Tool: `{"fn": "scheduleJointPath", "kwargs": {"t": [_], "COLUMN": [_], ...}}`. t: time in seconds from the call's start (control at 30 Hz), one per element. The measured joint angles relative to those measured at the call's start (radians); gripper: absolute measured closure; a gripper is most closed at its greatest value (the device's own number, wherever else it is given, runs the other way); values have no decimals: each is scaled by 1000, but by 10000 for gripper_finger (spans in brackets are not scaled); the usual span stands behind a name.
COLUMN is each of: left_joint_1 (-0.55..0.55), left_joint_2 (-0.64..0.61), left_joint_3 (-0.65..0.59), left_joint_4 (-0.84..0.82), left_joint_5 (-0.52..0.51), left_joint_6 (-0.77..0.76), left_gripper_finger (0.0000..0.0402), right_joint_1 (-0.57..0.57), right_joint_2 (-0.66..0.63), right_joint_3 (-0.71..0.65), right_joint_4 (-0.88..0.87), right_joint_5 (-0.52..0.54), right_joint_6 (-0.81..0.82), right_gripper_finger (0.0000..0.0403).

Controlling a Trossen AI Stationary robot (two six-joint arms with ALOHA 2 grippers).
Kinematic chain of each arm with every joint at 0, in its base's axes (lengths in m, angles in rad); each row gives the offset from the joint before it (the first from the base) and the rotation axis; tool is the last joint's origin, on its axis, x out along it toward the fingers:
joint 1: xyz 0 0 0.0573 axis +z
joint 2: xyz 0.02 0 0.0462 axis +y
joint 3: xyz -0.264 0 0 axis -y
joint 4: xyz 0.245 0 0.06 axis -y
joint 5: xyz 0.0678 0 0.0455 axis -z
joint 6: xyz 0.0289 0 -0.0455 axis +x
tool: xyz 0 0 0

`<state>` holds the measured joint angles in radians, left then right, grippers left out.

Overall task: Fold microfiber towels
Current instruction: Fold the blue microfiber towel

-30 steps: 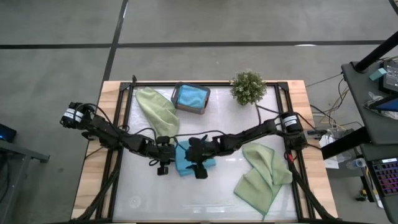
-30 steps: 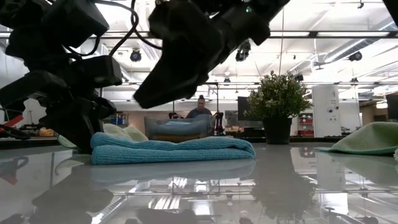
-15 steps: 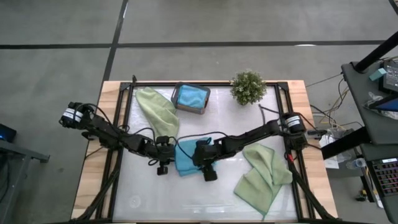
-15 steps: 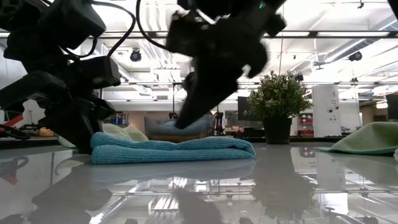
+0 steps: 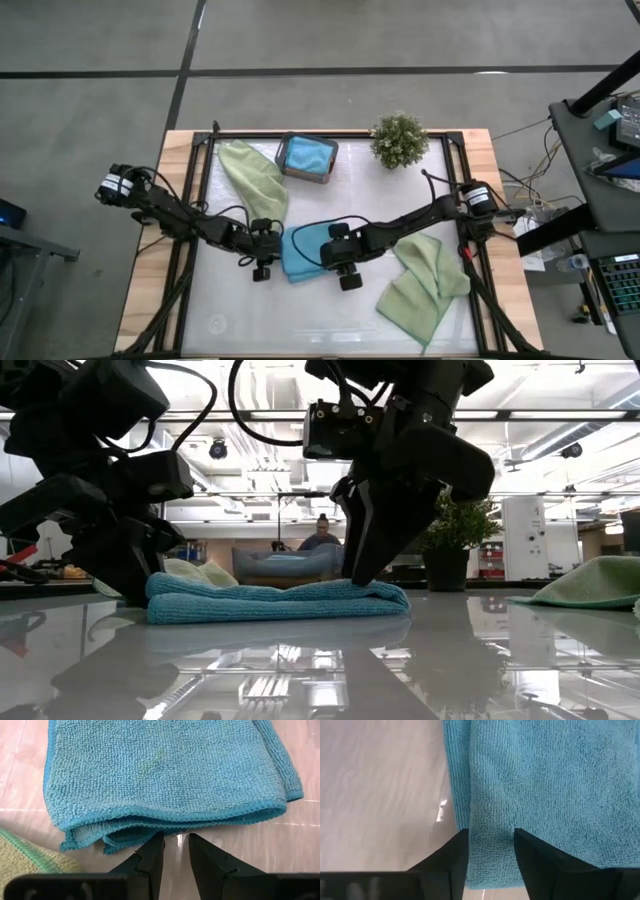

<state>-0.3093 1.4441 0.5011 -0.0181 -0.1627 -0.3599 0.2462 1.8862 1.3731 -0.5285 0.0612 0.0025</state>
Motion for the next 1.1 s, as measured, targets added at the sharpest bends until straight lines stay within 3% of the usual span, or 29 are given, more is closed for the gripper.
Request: {"fn": "scheduleJointPath", "kwargs": {"t": [0.47,1.1], "left_joint_1": [0,0], "left_joint_2": [0,1], "left_joint_3": [-1,-2], "left_joint_4": [-5,-7], "left_joint_5": [-5,-33], "left_joint_6": [0,0], "left_gripper_finger": [320,320], "right_joint_1": [1,33], "right_joint_2": [14,-32], "right_joint_3": [-9,-8], "right_joint_4": [1,-88], "right_joint_5": [2,18], "right_joint_6": [-15,-4], "right_gripper_finger": [389,394]}}
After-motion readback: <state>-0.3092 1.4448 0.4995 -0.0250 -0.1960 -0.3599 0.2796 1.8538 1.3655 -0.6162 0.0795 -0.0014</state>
